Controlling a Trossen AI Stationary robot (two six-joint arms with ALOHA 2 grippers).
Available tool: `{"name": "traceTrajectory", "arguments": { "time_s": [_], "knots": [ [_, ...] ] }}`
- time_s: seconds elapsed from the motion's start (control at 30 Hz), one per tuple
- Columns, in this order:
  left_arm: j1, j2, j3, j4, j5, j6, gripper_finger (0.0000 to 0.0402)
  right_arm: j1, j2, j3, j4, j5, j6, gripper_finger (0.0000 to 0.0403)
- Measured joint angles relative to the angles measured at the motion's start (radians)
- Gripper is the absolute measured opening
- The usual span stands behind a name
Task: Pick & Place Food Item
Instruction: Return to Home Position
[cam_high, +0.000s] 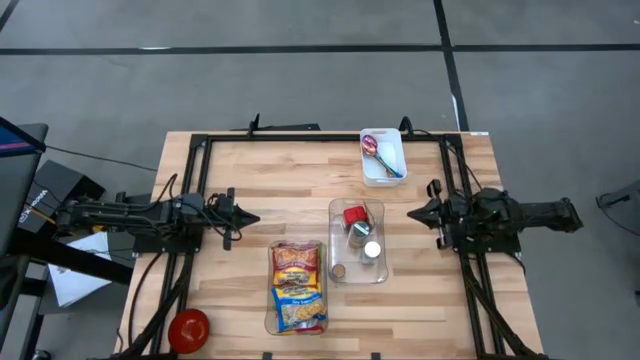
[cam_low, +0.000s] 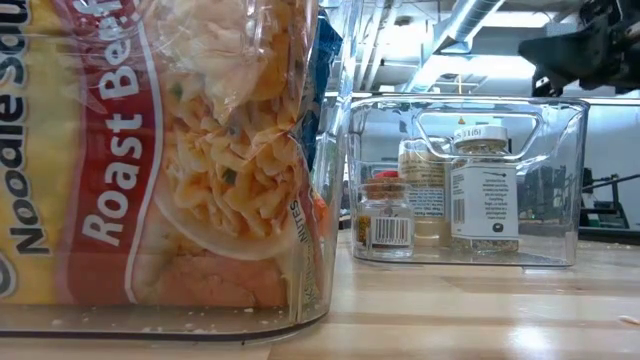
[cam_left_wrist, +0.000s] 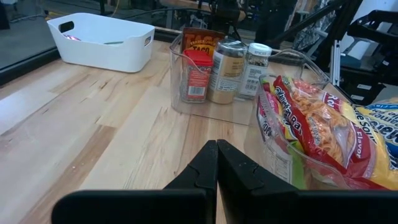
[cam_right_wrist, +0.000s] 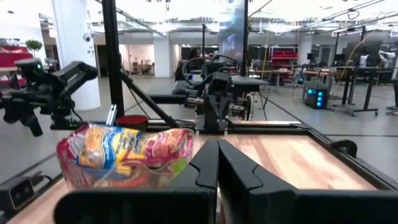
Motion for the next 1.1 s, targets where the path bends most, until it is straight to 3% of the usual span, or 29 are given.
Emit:
{"name": "traceTrajectory", "arguments": {
  "time_s": [0.67,1.1],
  "knots": [
    [0.000,0.000,0.000,0.000,0.000,0.000,0.0000,-0.008,0.028,-0.066,-0.036,-0.027,0.005,0.0000],
    [0.000,0.000,0.000,0.000,0.000,0.000,0.0000,0.008,0.184,-0.066,-0.037,-0.026,0.275,0.0000]
  ]
}}
